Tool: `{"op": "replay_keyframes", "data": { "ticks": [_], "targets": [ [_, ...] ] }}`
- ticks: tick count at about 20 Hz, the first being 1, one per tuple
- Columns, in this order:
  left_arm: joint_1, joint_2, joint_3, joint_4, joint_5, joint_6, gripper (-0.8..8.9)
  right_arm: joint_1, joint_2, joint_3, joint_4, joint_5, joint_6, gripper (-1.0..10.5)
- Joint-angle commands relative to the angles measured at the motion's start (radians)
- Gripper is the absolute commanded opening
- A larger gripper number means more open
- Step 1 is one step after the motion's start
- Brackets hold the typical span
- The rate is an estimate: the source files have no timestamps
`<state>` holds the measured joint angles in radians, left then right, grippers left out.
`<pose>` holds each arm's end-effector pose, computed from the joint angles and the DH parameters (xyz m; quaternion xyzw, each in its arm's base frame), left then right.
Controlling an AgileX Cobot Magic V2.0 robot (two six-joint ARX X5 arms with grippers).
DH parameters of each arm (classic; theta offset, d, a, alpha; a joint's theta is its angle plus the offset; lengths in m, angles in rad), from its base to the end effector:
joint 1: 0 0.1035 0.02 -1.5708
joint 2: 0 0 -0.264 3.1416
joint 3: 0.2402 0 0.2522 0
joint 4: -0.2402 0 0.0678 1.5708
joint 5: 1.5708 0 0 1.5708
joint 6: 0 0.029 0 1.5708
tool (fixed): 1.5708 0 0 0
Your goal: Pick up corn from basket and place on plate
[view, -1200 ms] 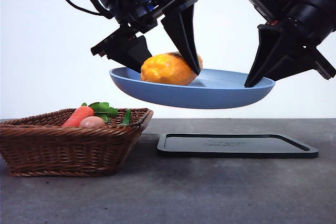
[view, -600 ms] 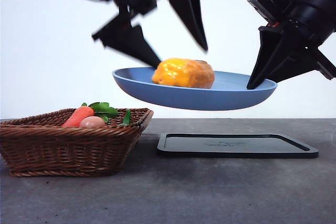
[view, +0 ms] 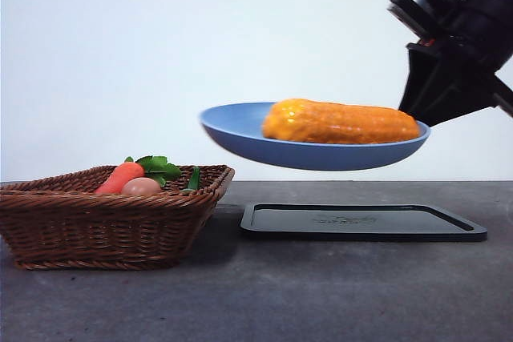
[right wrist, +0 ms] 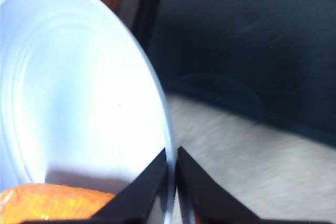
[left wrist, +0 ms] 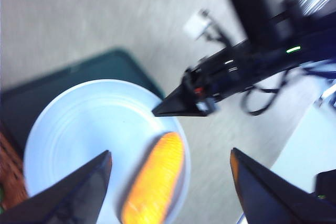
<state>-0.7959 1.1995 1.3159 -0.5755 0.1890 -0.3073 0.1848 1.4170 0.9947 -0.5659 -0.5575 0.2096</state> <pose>0.1688 -0.1802 0.3949 -0.0641 0.2850 -0.4217 0.8584 0.2709 0.0662 0.2415 0.1732 0.4969 0.2688 0.8068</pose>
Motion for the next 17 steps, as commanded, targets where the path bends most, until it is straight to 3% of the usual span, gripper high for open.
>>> {"op": "replay_keyframes", "data": {
  "ticks": [1,8,17],
  "targets": [
    [-0.006,-0.040,0.023,-0.007,0.002,0.012,3.68,-0.045,0.036,0.048,0.009,-0.008,0.000,0.0],
    [-0.006,-0.163,0.023,-0.057,0.002,0.011,3.67,-0.151,0.240,0.231,0.001,-0.007,0.012,0.0],
    [-0.006,-0.187,0.023,-0.083,0.002,0.011,3.67,-0.163,0.530,0.380,0.018,0.001,0.019,0.0]
  ]
}}
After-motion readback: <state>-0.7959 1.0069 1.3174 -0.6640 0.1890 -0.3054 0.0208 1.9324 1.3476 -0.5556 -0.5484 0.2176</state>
